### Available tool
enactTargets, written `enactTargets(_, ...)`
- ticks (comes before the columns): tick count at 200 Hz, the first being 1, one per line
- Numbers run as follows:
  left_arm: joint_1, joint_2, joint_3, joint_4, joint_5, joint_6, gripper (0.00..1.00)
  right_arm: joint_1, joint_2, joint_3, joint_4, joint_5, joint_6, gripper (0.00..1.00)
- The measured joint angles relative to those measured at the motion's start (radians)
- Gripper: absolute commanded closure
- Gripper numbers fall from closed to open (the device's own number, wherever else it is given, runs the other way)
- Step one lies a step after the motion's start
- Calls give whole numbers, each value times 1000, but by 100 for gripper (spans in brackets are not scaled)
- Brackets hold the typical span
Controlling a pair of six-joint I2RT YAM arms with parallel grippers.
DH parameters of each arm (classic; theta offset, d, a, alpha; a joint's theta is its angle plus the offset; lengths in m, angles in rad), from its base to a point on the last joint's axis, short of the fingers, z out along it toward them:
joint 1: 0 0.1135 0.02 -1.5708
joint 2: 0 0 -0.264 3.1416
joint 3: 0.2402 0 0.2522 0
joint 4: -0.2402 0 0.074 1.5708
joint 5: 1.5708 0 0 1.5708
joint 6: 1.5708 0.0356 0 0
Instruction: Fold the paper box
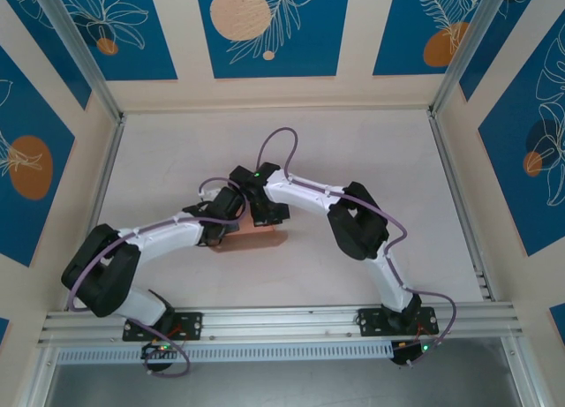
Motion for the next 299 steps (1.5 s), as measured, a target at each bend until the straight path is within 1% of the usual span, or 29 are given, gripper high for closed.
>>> enactTargets(14,1,13,7,10,0,-4,96,-5,3,3,-4,0,-7,90)
enactTargets(29,2,20,10,18,1,-6,91,-8,6,3,-2,0,-15,90)
enactTargets(45,2,19,9,21,6,-6,79,-8,6,3,-1,1,-24,90)
enactTargets(67,6,18,-2,35,35,-8,69,-6,6,-1,-13,15,-37,90)
enactTargets(75,10,9,-6,35,48,-6,68,-6,4,-6,-14,20,-45,90)
enactTargets(89,24,-29,-10,35,72,9,63,-5,-6,-20,-16,27,-63,90)
enactTargets(136,98,-255,-21,37,164,36,56,-9,-21,-45,-10,24,-151,89)
enactTargets(157,151,-338,-47,37,209,39,52,-10,-23,-55,4,23,-209,82)
enactTargets(181,243,-387,-79,36,272,53,51,-16,-17,-100,27,22,-290,77)
enactTargets(208,309,-386,-93,36,341,92,48,-22,-9,-114,31,30,-393,63)
enactTargets(231,331,-360,-95,43,396,114,47,-28,-2,-90,35,43,-467,56)
enactTargets(259,343,-317,-105,83,450,126,47,-33,17,-47,46,46,-516,49)
enactTargets(277,344,-302,-107,95,470,126,47,-34,21,-15,46,48,-536,42)
enactTargets(292,345,-296,-107,108,484,127,48,-34,21,13,45,48,-556,34)
enactTargets(299,346,-294,-107,112,491,127,49,-34,21,28,45,48,-563,32)
